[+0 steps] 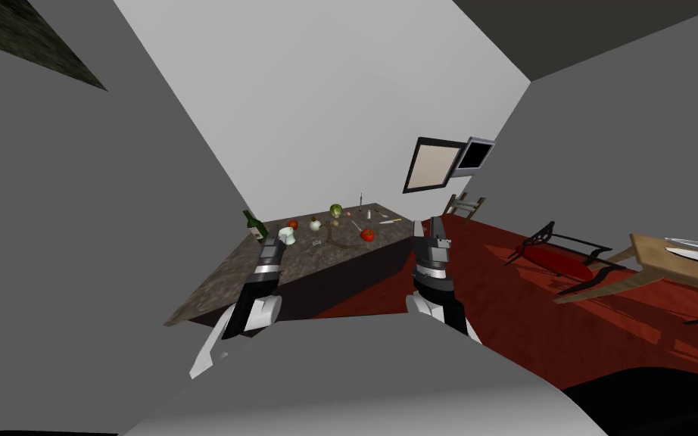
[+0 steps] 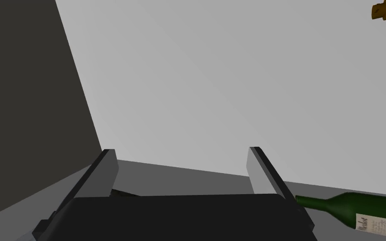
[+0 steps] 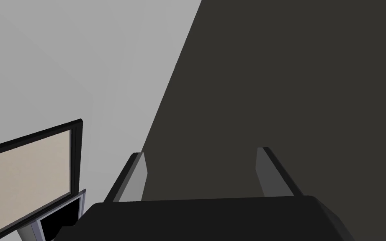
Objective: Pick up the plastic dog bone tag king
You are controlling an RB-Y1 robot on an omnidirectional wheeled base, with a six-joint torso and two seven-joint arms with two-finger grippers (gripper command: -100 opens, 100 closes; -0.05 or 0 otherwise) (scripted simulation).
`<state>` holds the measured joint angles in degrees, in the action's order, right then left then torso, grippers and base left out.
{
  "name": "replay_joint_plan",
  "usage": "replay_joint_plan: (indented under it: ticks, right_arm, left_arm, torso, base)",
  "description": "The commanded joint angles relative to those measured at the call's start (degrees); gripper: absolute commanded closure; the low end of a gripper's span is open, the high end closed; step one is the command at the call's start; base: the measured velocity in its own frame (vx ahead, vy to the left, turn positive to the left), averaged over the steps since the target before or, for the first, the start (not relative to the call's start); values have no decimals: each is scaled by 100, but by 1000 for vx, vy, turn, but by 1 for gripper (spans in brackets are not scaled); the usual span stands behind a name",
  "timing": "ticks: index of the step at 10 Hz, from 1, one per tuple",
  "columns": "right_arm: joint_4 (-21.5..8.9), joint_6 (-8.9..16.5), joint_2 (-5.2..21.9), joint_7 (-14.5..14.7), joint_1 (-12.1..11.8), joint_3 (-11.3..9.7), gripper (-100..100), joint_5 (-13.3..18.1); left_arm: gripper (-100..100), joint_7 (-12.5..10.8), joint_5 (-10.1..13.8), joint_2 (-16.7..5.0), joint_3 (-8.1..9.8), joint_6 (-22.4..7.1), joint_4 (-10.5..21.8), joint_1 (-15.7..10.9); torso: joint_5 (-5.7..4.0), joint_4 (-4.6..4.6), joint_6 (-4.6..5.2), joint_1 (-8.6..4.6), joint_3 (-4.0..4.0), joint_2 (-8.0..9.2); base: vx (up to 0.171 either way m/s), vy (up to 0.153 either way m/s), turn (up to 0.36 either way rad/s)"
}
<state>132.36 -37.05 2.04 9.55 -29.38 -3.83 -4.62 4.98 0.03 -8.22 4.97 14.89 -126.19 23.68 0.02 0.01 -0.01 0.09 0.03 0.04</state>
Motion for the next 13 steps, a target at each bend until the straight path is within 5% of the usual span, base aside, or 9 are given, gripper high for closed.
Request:
replay_joint_plan:
  ticks: [1,13]
  right_arm:
    - [0,0,0,0,0,0,0,0]
    - [0,0,0,0,0,0,0,0]
  left_arm:
    - [-100,-64,-7,-128,46,-286,126,-159]
    - [-100,-414,-48,-624,313,-2095,1025,-1364]
  torso:
    - [0,0,0,0,0,0]
    - [0,0,0,-3,-1,-1]
  base:
    - [-16,16,-27]
    - [-17,17,-43]
